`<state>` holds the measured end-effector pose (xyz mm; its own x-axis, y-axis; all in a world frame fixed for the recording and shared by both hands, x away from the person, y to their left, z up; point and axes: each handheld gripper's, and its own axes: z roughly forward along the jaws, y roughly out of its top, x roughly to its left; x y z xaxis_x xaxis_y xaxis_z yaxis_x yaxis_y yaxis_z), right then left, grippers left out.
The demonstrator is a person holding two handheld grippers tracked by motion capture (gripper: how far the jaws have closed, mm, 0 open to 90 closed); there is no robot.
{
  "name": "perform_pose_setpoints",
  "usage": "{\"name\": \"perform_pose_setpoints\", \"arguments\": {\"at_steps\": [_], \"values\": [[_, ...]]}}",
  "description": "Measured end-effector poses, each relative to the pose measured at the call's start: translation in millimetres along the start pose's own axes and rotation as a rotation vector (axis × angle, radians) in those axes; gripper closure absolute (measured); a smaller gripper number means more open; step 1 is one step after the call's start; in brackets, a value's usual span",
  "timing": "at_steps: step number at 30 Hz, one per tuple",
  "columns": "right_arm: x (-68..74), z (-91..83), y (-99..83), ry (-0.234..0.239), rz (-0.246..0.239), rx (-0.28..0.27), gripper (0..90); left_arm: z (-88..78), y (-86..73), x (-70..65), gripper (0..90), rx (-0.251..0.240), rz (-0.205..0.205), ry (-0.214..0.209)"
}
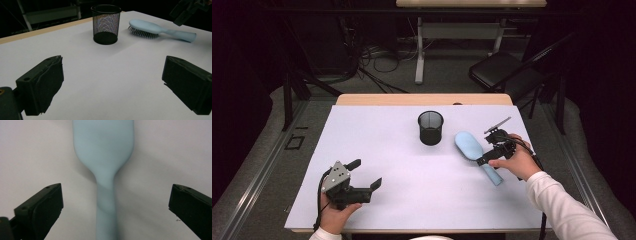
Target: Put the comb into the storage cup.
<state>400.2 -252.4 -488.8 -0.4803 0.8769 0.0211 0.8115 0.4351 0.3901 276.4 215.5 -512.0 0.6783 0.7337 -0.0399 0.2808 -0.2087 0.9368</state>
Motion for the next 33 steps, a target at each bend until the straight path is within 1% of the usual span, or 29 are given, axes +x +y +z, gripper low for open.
{"name": "perform_pose_setpoints", "arguments": {"at_steps": [1, 2, 5, 6, 8, 10, 12, 14, 15, 16, 17, 18, 20, 21, 22, 24, 26, 27, 28, 29, 30, 33], "values": [[1.3, -0.7, 0.9, -0.008, 0.004, 0.006, 0.0, -0.1, 0.0, 0.0, 4.0, 0.0, 0.0, -0.001], [1.7, -0.8, 1.9, -0.008, -0.005, 0.01, 0.0, 0.1, -0.1, 0.0, 4.0, -0.004, -0.001, -0.002], [3.4, 0.2, 3.4, -0.001, -0.003, 0.007, 0.0, 0.0, -0.1, 0.2, 4.0, -0.002, -0.001, -0.002], [4.8, 0.7, 5.2, 0.006, -0.002, 0.018, 0.0, -0.1, -0.1, 0.2, 4.0, -0.002, -0.001, -0.004], [5.6, 0.6, 7.0, 0.002, -0.006, 0.035, 0.0, -0.1, -0.1, 0.2, 4.0, -0.002, -0.002, -0.003], [5.9, 1.9, 7.5, 0.002, -0.011, 0.024, 0.0, -0.1, 0.0, 0.0, 4.0, -0.001, 0.0, -0.001], [7.0, 3.3, 10.6, -0.002, -0.01, 0.043, 0.0, 0.1, 0.0, 0.1, 4.0, 0.001, 0.003, -0.002], [6.2, 6.8, 12.8, -0.005, -0.012, 0.051, 0.0, 0.1, 0.0, 0.2, 4.0, 0.002, 0.003, -0.002], [5.5, 7.9, 14.4, -0.01, -0.016, 0.076, 0.0, 0.2, 0.0, 0.1, 4.0, 0.002, 0.004, -0.002], [5.2, 11.0, 15.2, -0.007, -0.012, 0.073, 0.0, 0.2, 0.0, 0.1, 4.0, 0.002, 0.004, -0.002], [4.7, 13.3, 16.4, -0.011, -0.014, 0.085, 0.0, 0.3, 0.0, 0.2, 4.0, 0.002, 0.004, -0.002], [3.8, 15.3, 17.5, -0.02, -0.026, 0.093, 0.0, 0.2, -0.1, 0.2, 4.0, 0.003, 0.004, -0.002], [3.9, 17.3, 18.5, -0.02, -0.02, 0.096, 0.0, 0.2, -0.1, 0.3, 4.0, 0.003, 0.003, -0.002], [4.9, 20.9, 20.7, -0.019, -0.006, 0.112, 0.0, 0.2, -0.2, 0.4, 4.0, 0.001, 0.002, -0.003], [4.9, 20.9, 20.7, -0.019, -0.006, 0.112, 0.0, 0.1, -0.3, 0.6, 4.0, 0.001, 0.002, -0.004], [6.7, 24.4, 23.3, -0.021, -0.011, 0.124, 0.0, -0.1, -0.3, 0.8, 4.0, 0.001, 0.001, -0.004], [7.2, 25.1, 25.8, -0.027, -0.034, 0.149, 0.0, -0.2, -0.3, 0.8, 4.0, 0.0, 0.001, -0.004], [8.0, 27.3, 25.8, -0.025, -0.036, 0.133, 0.0, 0.0, -0.3, 0.3, 4.0, -0.004, 0.0, -0.004], [10.0, 28.1, 26.0, -0.03, -0.021, 0.141, 0.0, 0.0, -0.3, 0.3, 4.0, -0.003, 0.002, -0.004], [10.9, 29.4, 26.1, -0.039, -0.024, 0.137, 0.0, 0.0, -0.2, 0.3, 4.0, -0.002, 0.003, -0.004], [12.0, 30.1, 26.6, -0.048, -0.027, 0.144, 0.0, 0.1, -0.2, 0.3, 4.0, -0.001, 0.004, -0.005], [13.2, 32.3, 27.1, -0.049, -0.036, 0.155, 0.0, 0.3, -0.2, 0.1, 4.0, 0.0, 0.005, -0.003]]}}
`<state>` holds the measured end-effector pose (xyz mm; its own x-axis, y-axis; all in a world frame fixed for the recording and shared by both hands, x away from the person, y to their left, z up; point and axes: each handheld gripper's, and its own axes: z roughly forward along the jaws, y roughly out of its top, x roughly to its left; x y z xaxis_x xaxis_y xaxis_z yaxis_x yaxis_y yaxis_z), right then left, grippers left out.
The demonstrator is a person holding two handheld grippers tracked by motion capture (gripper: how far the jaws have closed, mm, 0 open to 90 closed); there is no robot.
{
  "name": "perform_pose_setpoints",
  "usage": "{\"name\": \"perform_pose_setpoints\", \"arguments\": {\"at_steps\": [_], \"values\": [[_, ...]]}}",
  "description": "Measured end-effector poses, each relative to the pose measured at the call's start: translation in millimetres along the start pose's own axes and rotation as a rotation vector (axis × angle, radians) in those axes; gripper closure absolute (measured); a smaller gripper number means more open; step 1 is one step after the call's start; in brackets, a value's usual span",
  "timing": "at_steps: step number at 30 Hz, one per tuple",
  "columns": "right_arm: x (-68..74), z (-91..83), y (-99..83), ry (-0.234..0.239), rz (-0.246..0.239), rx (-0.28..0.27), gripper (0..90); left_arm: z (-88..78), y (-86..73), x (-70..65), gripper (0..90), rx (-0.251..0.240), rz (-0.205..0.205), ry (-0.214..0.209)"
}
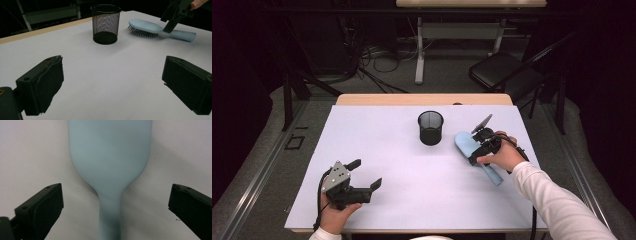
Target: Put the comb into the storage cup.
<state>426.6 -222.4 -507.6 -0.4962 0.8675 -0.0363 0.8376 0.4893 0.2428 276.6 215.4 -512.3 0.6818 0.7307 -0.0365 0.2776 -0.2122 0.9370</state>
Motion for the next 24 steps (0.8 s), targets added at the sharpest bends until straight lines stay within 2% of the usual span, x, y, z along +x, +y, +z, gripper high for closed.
{"name": "perform_pose_setpoints", "arguments": {"at_steps": [7, 12, 16, 18, 24], "values": [[1.3, 6.3, 2.0, -0.006, -0.008, 0.024, 0.0, -0.1, -0.1, 0.3, 4.0, -0.002, -0.002, -0.001], [2.4, 8.8, 2.5, -0.003, 0.01, 0.034, 0.4, -0.1, 0.0, -0.1, 4.0, 0.0, 0.0, 0.0], [1.2, 9.6, 3.2, -0.02, -0.017, 0.056, 2.4, 0.0, 0.0, 0.0, 4.0, -0.001, 0.0, 0.0], [1.0, 10.9, 2.7, -0.017, -0.016, 0.043, 2.8, -0.1, 0.0, 0.0, 4.0, -0.001, 0.0, 0.001], [1.0, 9.8, 3.4, -0.026, -0.026, 0.073, 4.2, -0.1, 0.0, -0.1, 4.0, -0.001, 0.0, 0.0]]}}
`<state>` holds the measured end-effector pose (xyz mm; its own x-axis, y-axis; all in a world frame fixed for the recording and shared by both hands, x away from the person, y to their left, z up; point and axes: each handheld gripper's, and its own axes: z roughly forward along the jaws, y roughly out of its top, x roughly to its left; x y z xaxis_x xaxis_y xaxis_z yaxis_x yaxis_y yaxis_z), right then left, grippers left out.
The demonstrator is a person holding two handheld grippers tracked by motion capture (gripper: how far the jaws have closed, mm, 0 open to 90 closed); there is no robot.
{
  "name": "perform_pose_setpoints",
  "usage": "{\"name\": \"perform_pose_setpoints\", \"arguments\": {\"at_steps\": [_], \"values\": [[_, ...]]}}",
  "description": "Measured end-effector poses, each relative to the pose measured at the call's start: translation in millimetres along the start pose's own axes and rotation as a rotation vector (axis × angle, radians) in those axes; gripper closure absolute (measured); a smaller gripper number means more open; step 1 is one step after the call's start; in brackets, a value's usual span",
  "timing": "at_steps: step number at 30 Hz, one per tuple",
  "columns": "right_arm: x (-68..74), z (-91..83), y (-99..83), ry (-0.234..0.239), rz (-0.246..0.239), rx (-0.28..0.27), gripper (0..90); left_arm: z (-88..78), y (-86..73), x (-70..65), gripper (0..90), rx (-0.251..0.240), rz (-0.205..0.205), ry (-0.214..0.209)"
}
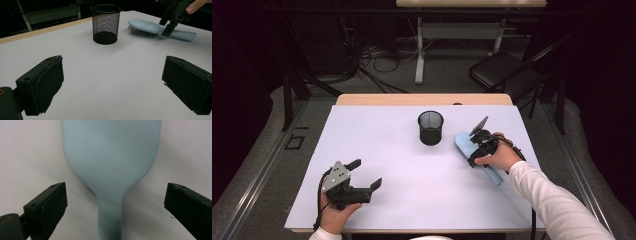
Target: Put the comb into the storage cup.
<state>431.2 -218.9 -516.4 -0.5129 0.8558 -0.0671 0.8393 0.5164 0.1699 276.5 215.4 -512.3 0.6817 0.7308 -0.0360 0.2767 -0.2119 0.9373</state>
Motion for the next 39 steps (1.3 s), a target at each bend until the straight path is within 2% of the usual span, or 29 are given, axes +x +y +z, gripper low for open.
{"name": "perform_pose_setpoints", "arguments": {"at_steps": [1, 7, 9, 10, 11, 12, 13, 14, 16, 17, 19, 21, 27, 39], "values": [[0.0, 2.0, -0.7, 0.01, 0.008, -0.026, 4.4, 0.0, 0.0, 0.0, 4.0, 0.0, 0.0, 0.0], [-0.6, 0.8, -0.7, 0.009, 0.001, 0.0, 7.8, 0.2, 0.0, 0.0, 4.0, 0.001, 0.0, 0.0], [-1.3, 0.4, -0.7, 0.007, -0.005, 0.008, 13.5, 0.3, 0.0, -0.1, 4.0, 0.0, -0.001, 0.0], [-1.4, 2.1, -1.4, 0.019, 0.0, -0.018, 14.7, 0.3, 0.0, -0.1, 4.0, 0.001, -0.001, 0.0], [-1.4, 2.1, -1.4, 0.019, 0.0, -0.018, 14.7, 0.3, 0.0, 0.0, 4.0, 0.002, -0.001, -0.001], [-0.5, 2.0, -1.7, 0.023, 0.021, -0.013, 14.9, 0.3, 0.0, 0.0, 4.0, 0.002, 0.0, 0.001], [-2.1, 2.1, -1.4, 0.027, -0.005, -0.011, 17.6, 0.3, -0.1, 0.1, 4.0, 0.002, -0.001, 0.0], [-1.3, 2.1, -1.5, 0.039, 0.008, -0.01, 18.9, 0.4, -0.1, 0.1, 4.3, 0.001, -0.001, 0.0], [-1.2, 2.3, -1.4, 0.042, 0.005, -0.01, 20.2, 0.4, -0.1, 0.0, 4.4, 0.002, 0.0, 0.0], [-0.9, 2.2, -1.0, 0.044, -0.002, -0.001, 24.6, 0.7, -0.1, -0.2, 4.4, 0.001, -0.002, 0.0], [-0.8, 2.3, -0.8, 0.044, -0.002, 0.004, 25.5, 0.9, -0.2, -0.2, 4.4, 0.001, -0.002, -0.002], [-0.7, 2.5, 0.2, 0.045, 0.004, 0.015, 32.3, 0.7, -0.2, -0.2, 4.4, 0.001, -0.002, 0.0], [-0.2, 3.4, 0.7, 0.037, 0.018, 0.01, 42.2, 0.4, -0.2, 0.1, 4.5, 0.001, -0.002, 0.001], [0.1, 5.1, 1.3, 0.021, 0.013, 0.031, 53.0, 0.8, -0.3, -0.1, 4.5, 0.001, -0.002, 0.001]]}}
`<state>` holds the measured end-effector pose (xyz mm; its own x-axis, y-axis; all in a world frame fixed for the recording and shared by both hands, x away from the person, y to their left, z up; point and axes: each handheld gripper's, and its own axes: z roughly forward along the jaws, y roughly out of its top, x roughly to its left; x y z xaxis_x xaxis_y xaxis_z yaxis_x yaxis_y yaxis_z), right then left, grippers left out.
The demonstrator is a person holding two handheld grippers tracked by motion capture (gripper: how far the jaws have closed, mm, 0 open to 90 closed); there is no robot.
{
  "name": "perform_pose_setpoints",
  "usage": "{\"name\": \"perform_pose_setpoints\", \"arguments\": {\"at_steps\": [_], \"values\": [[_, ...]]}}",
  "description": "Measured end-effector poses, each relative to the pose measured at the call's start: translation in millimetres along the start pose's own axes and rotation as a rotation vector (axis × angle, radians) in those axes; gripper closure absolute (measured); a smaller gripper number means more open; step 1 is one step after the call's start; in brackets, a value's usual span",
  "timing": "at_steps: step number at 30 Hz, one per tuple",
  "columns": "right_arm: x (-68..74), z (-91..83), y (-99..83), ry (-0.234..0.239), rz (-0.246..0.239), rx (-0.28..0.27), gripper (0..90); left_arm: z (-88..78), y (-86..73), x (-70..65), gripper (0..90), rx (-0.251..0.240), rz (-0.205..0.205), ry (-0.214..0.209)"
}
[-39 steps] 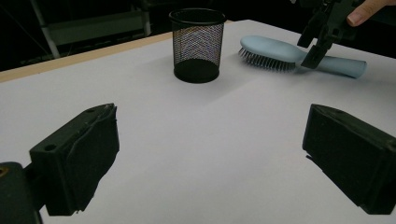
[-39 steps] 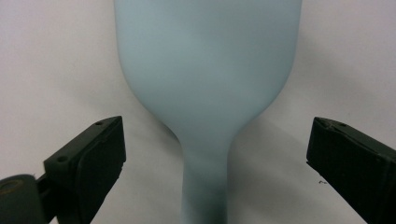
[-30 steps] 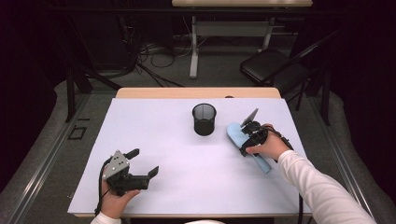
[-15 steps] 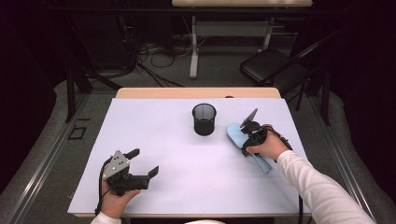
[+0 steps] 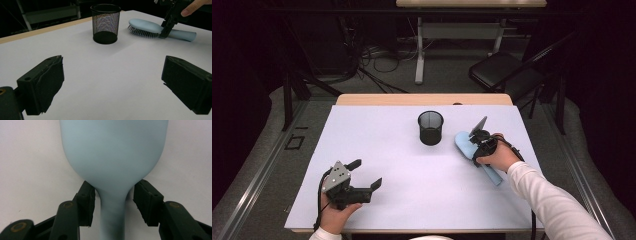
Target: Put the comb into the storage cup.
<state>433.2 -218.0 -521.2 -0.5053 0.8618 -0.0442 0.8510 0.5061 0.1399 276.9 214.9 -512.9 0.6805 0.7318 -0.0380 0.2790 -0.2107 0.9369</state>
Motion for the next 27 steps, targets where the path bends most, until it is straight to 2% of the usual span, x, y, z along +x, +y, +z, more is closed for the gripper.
{"name": "perform_pose_setpoints", "arguments": {"at_steps": [9, 15, 16, 17, 18, 21, 22, 27], "values": [[2.7, 4.4, 0.3, 0.0, 0.002, 0.01, 58.7, 0.0, -0.1, 0.2, 4.7, 0.001, 0.0, 0.0], [2.4, 3.2, 1.6, -0.008, -0.001, 0.04, 60.5, 0.2, -0.2, 0.0, 4.7, 0.003, 0.0, 0.0], [2.8, 8.2, -0.6, 0.02, 0.026, -0.03, 61.0, 0.2, -0.2, 0.1, 4.7, 0.003, 0.0, -0.001], [2.8, 8.2, -0.6, 0.02, 0.026, -0.03, 61.0, 0.2, -0.2, 0.1, 4.7, 0.003, 0.0, -0.001], [3.2, 8.0, -0.9, 0.025, 0.045, -0.025, 61.6, 0.2, -0.2, 0.1, 4.7, 0.002, 0.0, 0.0], [1.8, 3.8, 1.1, 0.006, 0.018, 0.035, 62.3, 0.2, -0.2, 0.1, 4.7, 0.003, 0.0, 0.0], [1.4, 4.9, 0.6, 0.014, 0.022, 0.02, 62.9, 0.2, -0.2, 0.2, 4.7, 0.003, 0.0, -0.002], [0.4, 3.7, 0.7, 0.017, 0.03, 0.042, 64.6, 0.3, -0.2, 0.1, 4.7, 0.004, 0.001, -0.001]]}}
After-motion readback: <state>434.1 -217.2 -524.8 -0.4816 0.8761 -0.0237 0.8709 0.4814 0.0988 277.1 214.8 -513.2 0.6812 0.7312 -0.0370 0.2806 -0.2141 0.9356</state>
